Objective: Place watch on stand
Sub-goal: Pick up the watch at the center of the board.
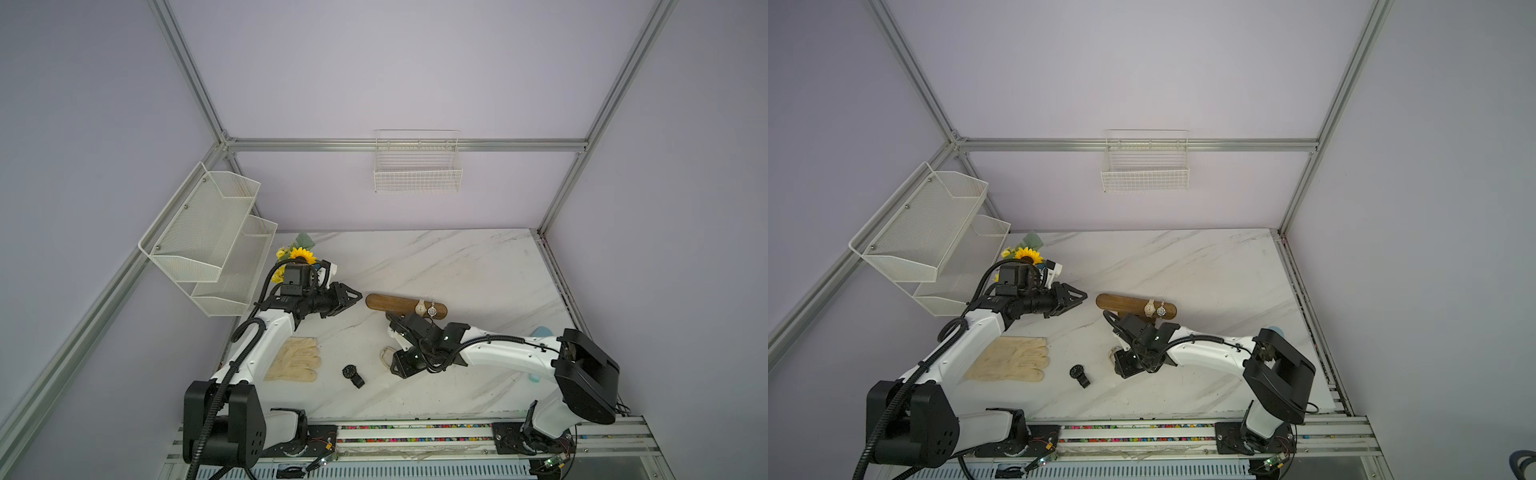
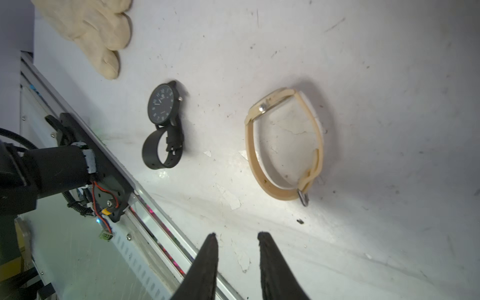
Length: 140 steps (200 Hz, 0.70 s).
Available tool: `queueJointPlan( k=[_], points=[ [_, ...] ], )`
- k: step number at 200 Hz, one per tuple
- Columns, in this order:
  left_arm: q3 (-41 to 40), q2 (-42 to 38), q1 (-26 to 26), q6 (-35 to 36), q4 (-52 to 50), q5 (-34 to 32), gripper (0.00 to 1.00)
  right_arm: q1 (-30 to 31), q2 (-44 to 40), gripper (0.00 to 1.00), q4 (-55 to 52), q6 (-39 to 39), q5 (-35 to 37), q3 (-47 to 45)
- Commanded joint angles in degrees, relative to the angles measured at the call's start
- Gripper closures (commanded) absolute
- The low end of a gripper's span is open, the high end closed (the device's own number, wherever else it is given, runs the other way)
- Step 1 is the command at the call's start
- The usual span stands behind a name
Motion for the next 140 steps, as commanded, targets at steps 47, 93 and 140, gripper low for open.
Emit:
queueJointPlan(
  k=[47,93,140],
  points=[
    [2.2,-0.4,0.5,3.1,-1.1,0.0,0.6,-0.1,10.1,0.63,-0.1,3.5,5.1,11.0],
    [2.2,0.0,0.7,3.6,-1.2,0.4,0.59,-0.7,13.4,0.62,-0.6,6.3,5.0,13.2],
    [2.2,0.4,0.8,3.9,-1.2,0.6,0.59,-1.7,14.9,0.62,-0.8,7.4,4.5,13.6]
  ],
)
